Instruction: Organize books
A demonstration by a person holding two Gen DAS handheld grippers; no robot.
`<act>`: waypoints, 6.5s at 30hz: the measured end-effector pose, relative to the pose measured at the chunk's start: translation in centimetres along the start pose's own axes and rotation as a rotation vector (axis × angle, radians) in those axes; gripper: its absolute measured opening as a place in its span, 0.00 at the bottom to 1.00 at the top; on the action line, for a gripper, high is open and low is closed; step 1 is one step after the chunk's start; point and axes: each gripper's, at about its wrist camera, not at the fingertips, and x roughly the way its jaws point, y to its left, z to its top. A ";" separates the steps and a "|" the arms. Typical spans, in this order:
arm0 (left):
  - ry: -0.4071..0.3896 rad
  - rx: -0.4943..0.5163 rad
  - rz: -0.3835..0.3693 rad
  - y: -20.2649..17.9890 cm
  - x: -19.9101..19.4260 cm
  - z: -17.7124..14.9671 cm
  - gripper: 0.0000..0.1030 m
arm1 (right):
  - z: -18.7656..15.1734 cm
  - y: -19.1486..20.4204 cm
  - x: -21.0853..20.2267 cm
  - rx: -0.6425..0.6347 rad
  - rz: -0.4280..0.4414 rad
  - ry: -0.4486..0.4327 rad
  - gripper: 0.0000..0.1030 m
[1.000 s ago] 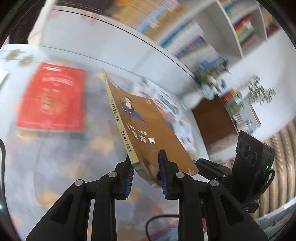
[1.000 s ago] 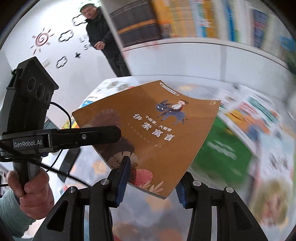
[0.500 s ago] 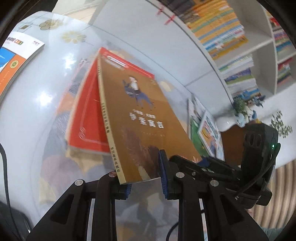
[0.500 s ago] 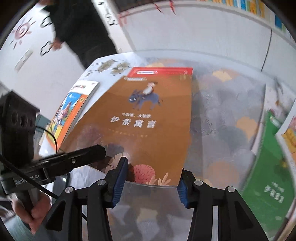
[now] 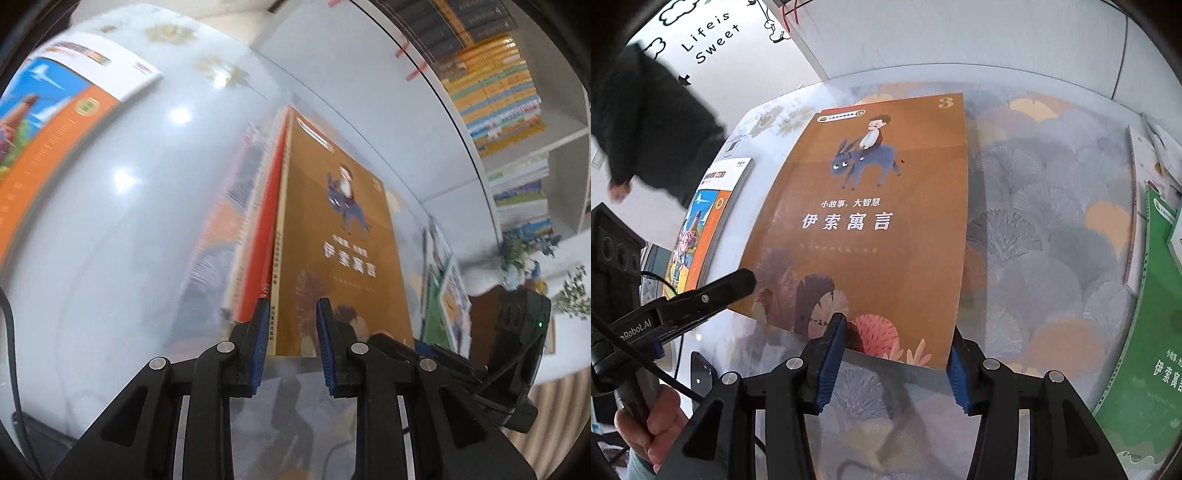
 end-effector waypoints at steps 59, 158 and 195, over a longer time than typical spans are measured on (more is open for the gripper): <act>0.453 0.118 -0.264 -27.0 13.8 -32.1 0.28 | -32.0 -34.9 -20.7 0.284 -0.034 -0.066 0.33; -0.003 -0.033 0.033 -0.4 0.0 0.0 0.24 | -0.7 1.9 -1.1 -0.054 -0.001 -0.025 0.39; -0.063 -0.107 0.096 1.9 -4.1 -3.3 0.26 | -2.2 6.6 2.4 -0.075 0.268 0.207 0.44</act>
